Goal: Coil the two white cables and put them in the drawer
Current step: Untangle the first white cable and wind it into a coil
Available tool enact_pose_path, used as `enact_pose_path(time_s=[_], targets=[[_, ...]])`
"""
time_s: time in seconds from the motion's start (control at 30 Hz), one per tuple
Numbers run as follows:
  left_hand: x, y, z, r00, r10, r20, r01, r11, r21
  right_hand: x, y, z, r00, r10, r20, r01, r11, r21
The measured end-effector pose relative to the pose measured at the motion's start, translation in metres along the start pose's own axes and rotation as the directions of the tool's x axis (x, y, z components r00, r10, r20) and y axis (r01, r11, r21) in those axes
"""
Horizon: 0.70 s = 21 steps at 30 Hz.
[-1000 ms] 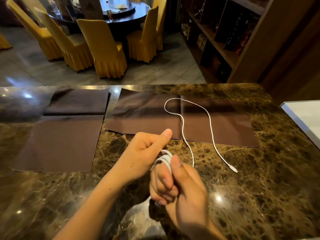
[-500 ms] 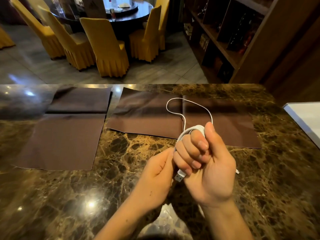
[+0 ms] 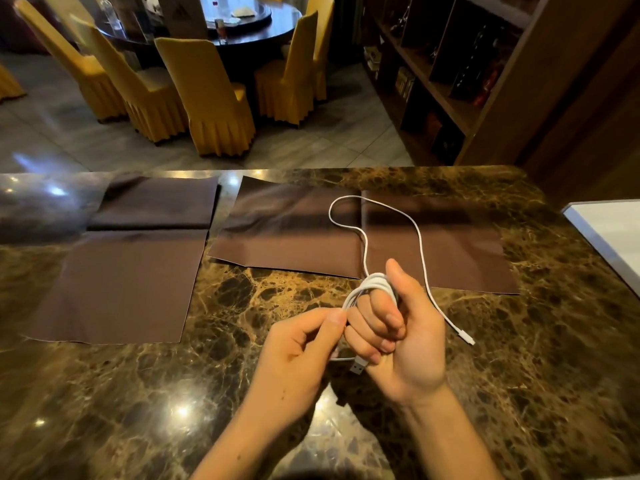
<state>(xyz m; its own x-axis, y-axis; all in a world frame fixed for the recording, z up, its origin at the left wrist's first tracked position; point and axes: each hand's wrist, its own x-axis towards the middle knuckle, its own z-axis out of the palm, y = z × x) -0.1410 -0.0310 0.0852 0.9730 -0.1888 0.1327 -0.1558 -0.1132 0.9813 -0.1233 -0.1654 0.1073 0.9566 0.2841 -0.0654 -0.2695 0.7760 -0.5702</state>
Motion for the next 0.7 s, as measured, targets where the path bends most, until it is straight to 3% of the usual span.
enact_pose_path(time_s=[0.2,0.33,0.47,0.7], targets=[[-0.005,-0.003,0.003,0.997,0.077,-0.029,-0.062,0.934,0.353,-0.001,0.009,-0.006,0.999,-0.006,-0.041,0.003,0.996,-0.084],[-0.005,-0.001,-0.001,0.997,0.065,-0.049,-0.042,0.927,0.373,0.000,0.009,-0.005,0.998,0.018,-0.065,-0.028,0.989,-0.149],[-0.004,0.003,-0.007,0.992,0.108,-0.070,-0.065,0.890,0.451,0.001,0.002,-0.011,0.976,-0.038,-0.215,-0.056,0.907,-0.417],[-0.007,-0.003,-0.013,0.998,0.010,0.062,-0.036,0.906,0.422,0.003,0.005,-0.012,0.964,0.027,-0.263,-0.110,0.946,-0.307]])
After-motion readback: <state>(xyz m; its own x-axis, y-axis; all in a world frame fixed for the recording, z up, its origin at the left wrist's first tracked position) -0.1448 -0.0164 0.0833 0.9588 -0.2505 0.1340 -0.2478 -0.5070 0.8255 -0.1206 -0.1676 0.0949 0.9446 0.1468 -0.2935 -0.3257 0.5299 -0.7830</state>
